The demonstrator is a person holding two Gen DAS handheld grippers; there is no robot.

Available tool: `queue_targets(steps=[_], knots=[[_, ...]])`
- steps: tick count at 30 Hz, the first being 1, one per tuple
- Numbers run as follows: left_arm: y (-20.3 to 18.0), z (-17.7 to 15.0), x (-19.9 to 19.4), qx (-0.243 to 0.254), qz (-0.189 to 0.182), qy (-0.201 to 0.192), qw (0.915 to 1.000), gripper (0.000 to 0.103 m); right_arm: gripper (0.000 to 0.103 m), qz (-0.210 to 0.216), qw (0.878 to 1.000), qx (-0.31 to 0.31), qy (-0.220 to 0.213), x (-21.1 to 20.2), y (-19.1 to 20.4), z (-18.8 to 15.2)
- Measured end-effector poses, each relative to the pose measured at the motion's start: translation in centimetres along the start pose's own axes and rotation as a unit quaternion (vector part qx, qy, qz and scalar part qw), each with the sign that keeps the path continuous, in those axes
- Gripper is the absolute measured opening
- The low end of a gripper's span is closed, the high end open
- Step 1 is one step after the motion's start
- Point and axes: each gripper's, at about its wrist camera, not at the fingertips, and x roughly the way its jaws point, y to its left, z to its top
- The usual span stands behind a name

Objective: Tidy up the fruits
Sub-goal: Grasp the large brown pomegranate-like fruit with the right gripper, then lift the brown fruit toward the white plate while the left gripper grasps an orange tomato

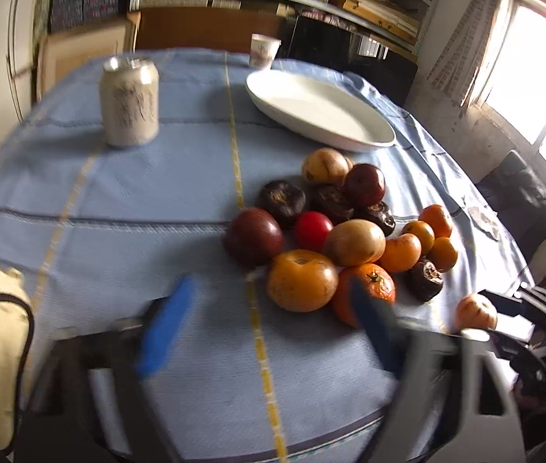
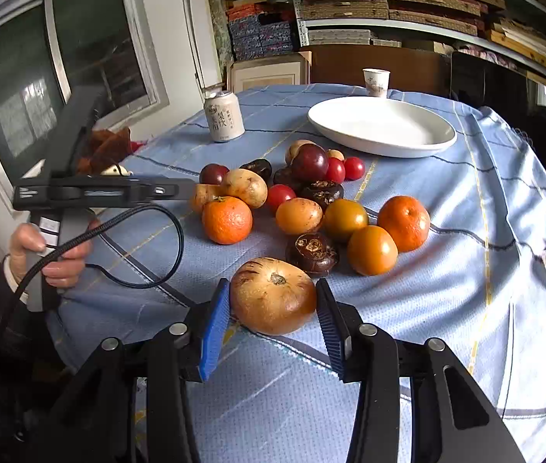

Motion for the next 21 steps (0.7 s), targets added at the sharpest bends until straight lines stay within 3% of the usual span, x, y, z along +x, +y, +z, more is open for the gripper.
queue_targets(steps=[2, 12, 14, 21], knots=[[0.2, 0.1, 0.6, -0.015, -0.016, 0.009, 0.9997, 0.061, 0.045, 0.012, 1.0, 0.01, -0.005, -0.2, -0.3, -0.1], [-1.6, 0.4, 1.3, 0.003, -0.019, 0.014, 0.9997, 0.059, 0.045, 0.028, 0.999, 0.025, -0.011, -0.2, -1.0, -0.3], [-1.3, 0.6, 1.7, -0.008, -0.032, 0.02, 0.9993, 0.05, 0.045, 0.026, 0.999, 0.024, -0.012, -0.3, -1.0, -0.4], [0.8, 0.4, 2.6, -0.069, -0.088, 0.041, 0.9929, 0.046, 0.046, 0.02, 0.999, 0.028, -0.017, -0.7, -1.2, -0.6]])
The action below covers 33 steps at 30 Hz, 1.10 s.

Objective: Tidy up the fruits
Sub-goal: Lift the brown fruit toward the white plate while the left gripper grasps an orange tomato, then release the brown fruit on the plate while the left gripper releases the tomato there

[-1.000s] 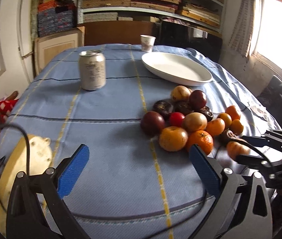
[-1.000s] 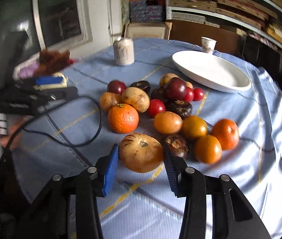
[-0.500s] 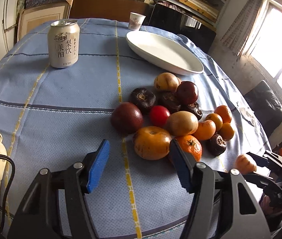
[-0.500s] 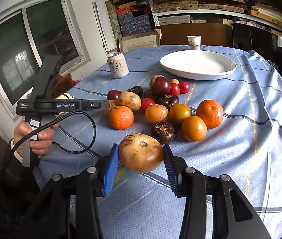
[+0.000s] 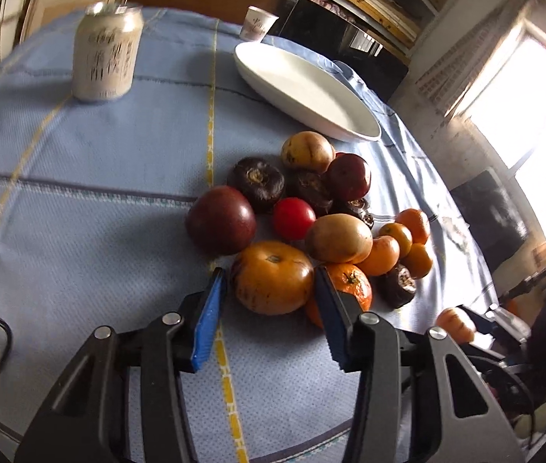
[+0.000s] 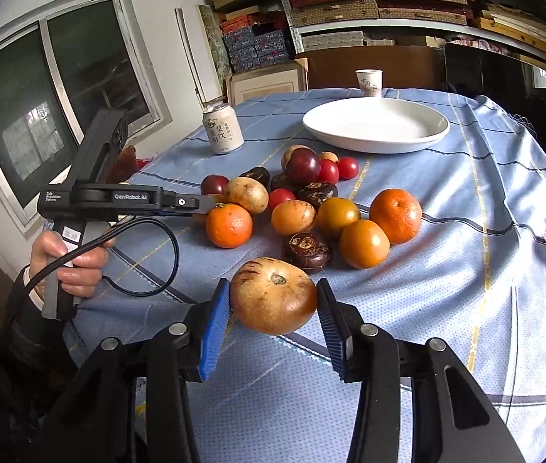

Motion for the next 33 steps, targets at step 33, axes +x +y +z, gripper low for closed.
queue_targets(steps=[33], knots=[[-7.4, 20.5, 9.5, 0.12, 0.113, 0.043, 0.9854, 0.044, 0.046, -0.064, 0.99, 0.126, 0.015, 14.1, -15.0, 17.7]])
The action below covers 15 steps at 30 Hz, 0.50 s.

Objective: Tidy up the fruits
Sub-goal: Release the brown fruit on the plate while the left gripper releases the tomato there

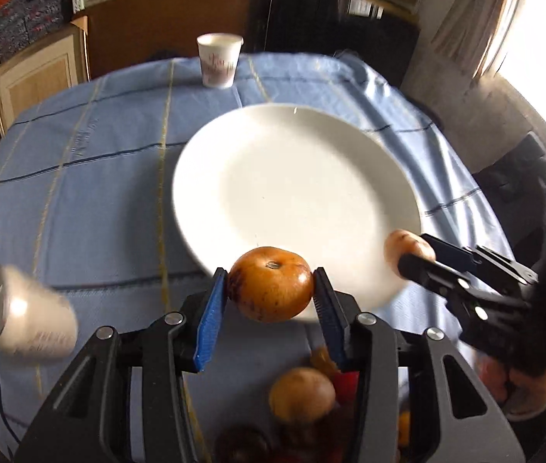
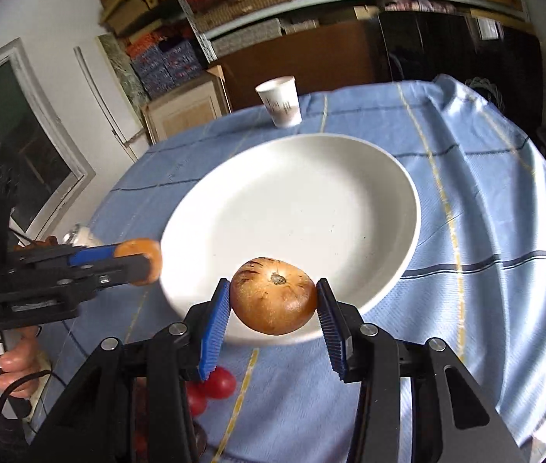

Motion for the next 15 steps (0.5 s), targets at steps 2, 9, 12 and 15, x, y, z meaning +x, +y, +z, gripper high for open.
queue_targets(steps=[2, 9, 12, 15], knots=[[-0.2, 0.4, 1.5, 0.002, 0.0, 0.008, 1.0, 0.045, 0.047, 0.003, 1.0, -0.003, 0.003, 0.6, -0.1, 0.2], [-0.1, -0.2, 0.4, -0.01, 0.011, -0.02, 0.9997, 0.082, 0.059, 0.025, 1.0, -0.001, -0.011, -1.3, -0.7, -0.3], [0.0, -2.8, -3.2, 0.0, 0.023, -0.074, 0.997, 0.096, 0.068, 0.043, 0.998, -0.008, -0.043, -4.3, -0.8, -1.8], [0.7, -7.3, -6.8, 0.002, 0.043, -0.129, 0.9908, 0.098, 0.075, 0.065, 0.996, -0.002, -0.055, -5.9, -1.3, -4.0]])
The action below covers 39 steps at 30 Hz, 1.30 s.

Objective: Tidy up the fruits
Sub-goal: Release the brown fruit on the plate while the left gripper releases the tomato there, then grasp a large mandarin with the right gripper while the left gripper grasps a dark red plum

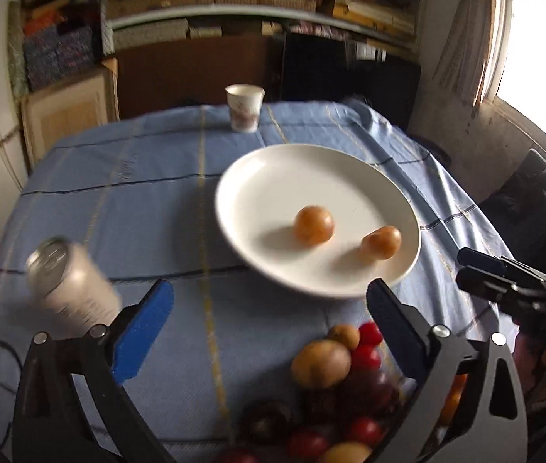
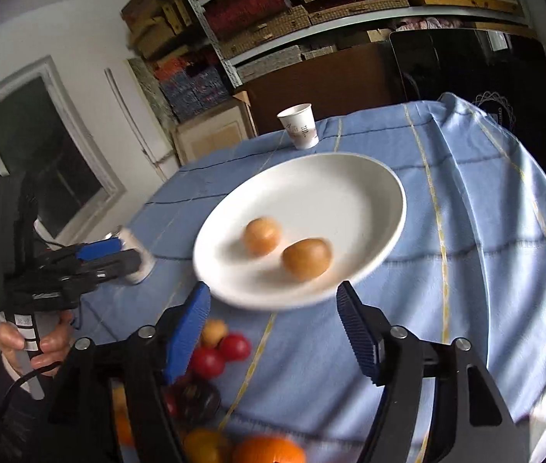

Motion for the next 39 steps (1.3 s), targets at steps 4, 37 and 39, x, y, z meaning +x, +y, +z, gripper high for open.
queue_targets(steps=[4, 37, 39], knots=[[2.1, -4.5, -3.1, -0.022, 0.013, -0.032, 0.9992, 0.098, 0.088, 0.011, 0.998, 0.038, 0.046, 0.0, -1.1, -2.5], [5.1, -11.8, -4.6, -0.073, 0.073, -0.004, 0.9946, 0.098, 0.057, -0.013, 0.994, -0.017, 0.103, -1.2, 0.7, -7.9], [5.4, -11.9, -4.4, -0.081, 0.066, 0.001, 0.9945, 0.098, 0.052, -0.01, 0.995, -0.006, 0.104, -1.2, 0.3, -8.0]])
